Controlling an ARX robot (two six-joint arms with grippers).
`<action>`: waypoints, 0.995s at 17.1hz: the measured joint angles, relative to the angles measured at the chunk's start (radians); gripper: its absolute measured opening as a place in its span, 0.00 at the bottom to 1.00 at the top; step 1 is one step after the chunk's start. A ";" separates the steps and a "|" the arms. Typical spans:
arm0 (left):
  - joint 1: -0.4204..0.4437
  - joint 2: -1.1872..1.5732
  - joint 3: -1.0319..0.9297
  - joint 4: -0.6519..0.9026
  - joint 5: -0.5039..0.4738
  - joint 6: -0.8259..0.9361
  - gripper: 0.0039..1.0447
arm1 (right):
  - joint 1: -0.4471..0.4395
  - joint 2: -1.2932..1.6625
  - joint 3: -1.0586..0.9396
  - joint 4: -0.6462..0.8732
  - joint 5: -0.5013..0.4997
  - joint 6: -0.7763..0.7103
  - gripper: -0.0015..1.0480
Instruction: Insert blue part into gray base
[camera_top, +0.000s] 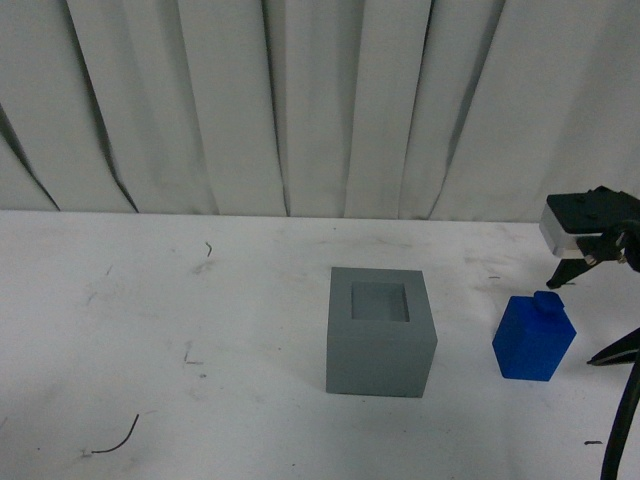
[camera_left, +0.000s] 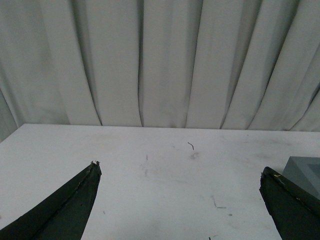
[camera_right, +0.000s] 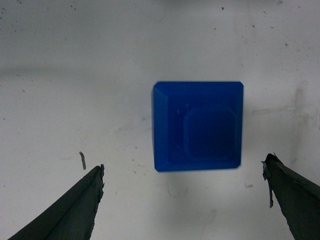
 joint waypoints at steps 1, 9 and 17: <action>0.000 0.000 0.000 0.000 0.000 0.000 0.94 | 0.024 0.019 0.006 0.003 -0.002 0.011 0.94; 0.000 0.000 0.000 0.000 0.000 0.000 0.94 | 0.060 0.076 0.051 0.036 0.005 0.051 0.93; 0.000 0.000 0.000 0.000 0.000 0.000 0.94 | 0.068 0.076 0.068 -0.019 0.024 0.051 0.45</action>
